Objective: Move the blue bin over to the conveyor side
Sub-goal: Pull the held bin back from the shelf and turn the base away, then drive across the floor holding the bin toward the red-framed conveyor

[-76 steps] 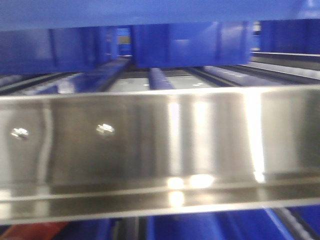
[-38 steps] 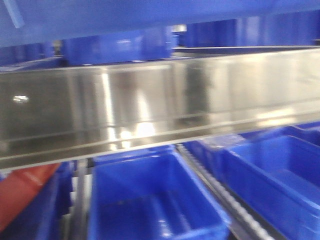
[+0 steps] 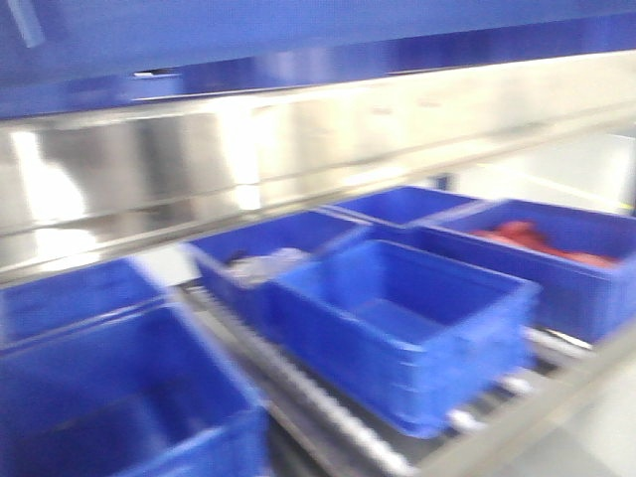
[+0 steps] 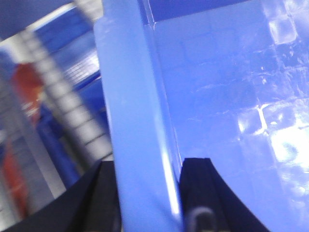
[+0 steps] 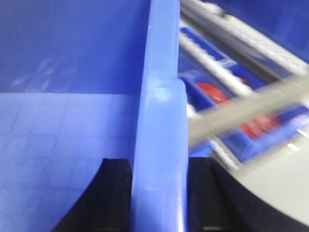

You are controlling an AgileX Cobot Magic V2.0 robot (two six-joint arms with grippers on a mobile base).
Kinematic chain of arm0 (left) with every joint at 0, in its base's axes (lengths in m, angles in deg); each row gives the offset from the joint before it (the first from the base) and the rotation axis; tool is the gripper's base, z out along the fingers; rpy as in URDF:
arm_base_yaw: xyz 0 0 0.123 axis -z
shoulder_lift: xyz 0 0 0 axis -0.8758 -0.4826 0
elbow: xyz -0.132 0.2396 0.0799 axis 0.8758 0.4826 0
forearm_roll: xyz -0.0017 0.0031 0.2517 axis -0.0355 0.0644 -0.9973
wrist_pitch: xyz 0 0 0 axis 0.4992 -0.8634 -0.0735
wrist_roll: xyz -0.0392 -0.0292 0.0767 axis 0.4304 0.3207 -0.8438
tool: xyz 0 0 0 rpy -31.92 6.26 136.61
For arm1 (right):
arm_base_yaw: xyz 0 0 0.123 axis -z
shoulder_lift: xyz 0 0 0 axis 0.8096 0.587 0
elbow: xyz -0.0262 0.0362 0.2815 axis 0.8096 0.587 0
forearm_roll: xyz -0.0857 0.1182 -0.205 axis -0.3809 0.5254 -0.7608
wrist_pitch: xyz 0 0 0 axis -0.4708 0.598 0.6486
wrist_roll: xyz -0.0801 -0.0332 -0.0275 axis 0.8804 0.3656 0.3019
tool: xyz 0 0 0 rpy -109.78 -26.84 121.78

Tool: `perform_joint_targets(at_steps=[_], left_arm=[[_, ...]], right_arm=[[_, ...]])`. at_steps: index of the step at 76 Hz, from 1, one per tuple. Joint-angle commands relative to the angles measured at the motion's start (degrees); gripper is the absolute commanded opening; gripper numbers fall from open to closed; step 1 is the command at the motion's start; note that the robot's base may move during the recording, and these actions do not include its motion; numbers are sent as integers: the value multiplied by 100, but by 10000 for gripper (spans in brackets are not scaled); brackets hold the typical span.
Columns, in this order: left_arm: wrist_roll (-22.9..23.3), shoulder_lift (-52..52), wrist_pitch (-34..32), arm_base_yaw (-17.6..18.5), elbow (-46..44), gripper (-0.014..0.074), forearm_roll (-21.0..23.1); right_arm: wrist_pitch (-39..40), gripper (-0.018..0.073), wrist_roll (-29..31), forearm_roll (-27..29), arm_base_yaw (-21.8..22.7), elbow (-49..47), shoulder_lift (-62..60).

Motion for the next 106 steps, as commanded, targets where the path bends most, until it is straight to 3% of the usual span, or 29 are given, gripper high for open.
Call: perform_joint_targets(at_steps=[1, 106], left_arm=[[-145, 94, -512, 82, -127, -19, 361], [-145, 94, -512, 82, -127, -19, 361]], right_arm=[[909, -81, 72, 219, -45, -108, -104], [917, -81, 72, 219, -45, -108, -104]])
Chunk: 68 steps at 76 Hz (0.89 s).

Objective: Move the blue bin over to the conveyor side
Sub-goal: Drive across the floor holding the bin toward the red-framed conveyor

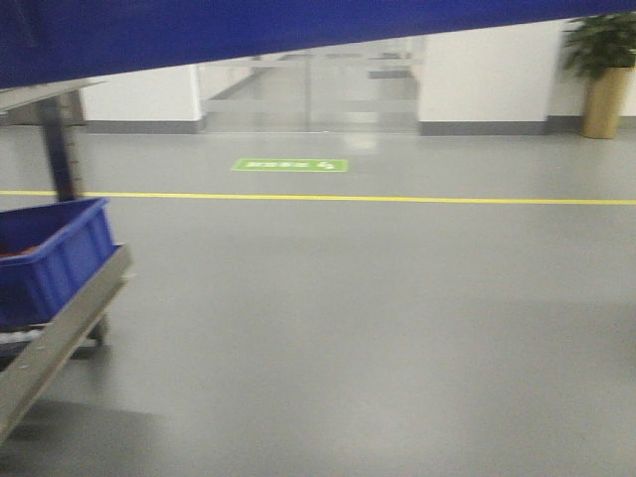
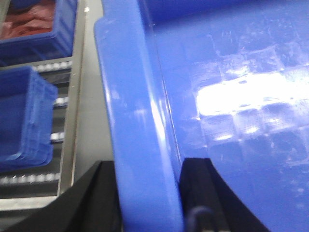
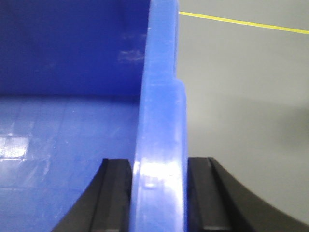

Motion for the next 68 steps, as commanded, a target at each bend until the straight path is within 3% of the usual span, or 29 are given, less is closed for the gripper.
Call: perform_joint_targets(at_steps=[1, 68], left_arm=[[-156, 94, -512, 82, -127, -19, 348], [-156, 94, -512, 82, -127, -19, 348]], right_arm=[[917, -81, 72, 242, -45, -108, -104], [914, -81, 72, 242, -45, -108, -114]])
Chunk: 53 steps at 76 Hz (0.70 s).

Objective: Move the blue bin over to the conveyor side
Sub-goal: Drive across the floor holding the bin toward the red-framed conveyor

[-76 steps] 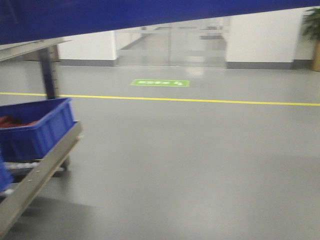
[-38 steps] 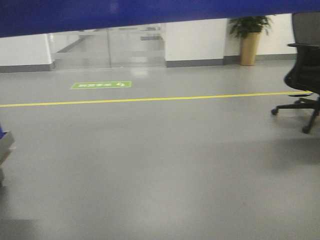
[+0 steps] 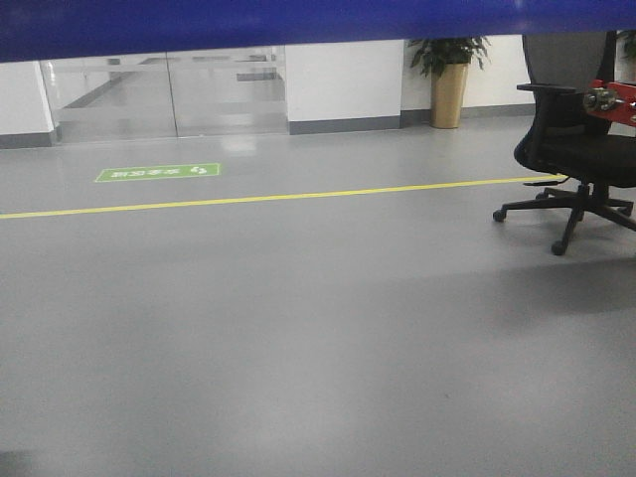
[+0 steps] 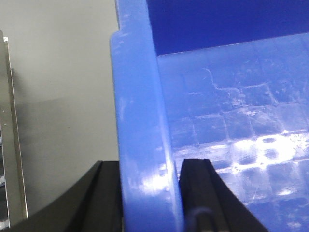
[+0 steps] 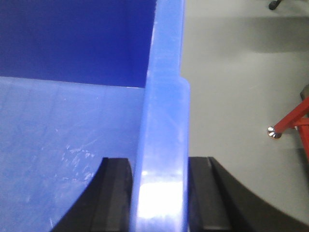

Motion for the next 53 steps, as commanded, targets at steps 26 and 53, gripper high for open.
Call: perform_joint_targets(at_steps=[26, 53], left_arm=[[-91, 94, -547, 82, -127, -19, 218], [-91, 94, -547, 82, -127, -19, 218]], right_arm=[[2155, -81, 127, 209, -45, -108, -114], [2210, -81, 127, 209, -45, -108, -113]])
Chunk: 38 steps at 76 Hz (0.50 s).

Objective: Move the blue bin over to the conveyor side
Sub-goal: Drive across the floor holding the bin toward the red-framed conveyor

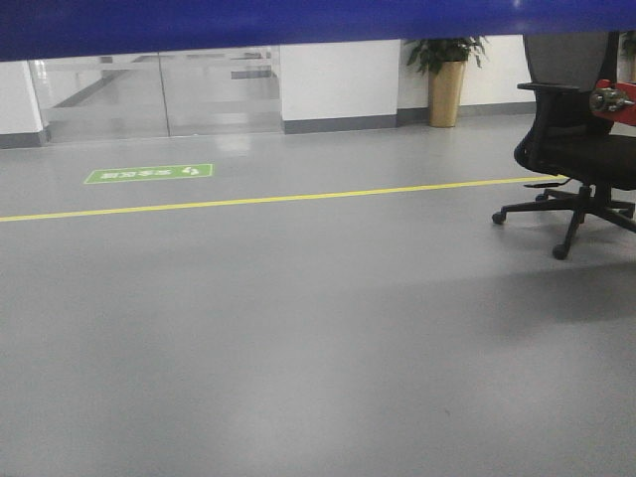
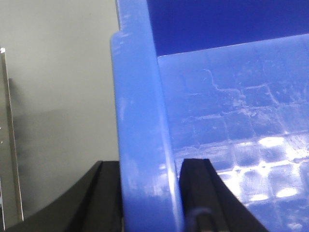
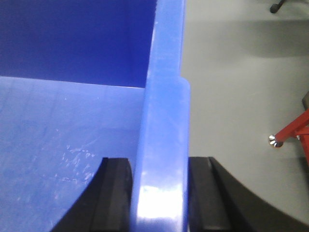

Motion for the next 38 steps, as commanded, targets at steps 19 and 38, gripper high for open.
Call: perform_joint_targets(at_steps=[19, 38], left_arm=[[-91, 94, -547, 82, -127, -19, 240], [-91, 94, -547, 82, -127, -19, 240]], right_arm=[[2224, -81, 127, 187, -45, -108, -113], [2224, -81, 127, 187, -45, -108, -113]])
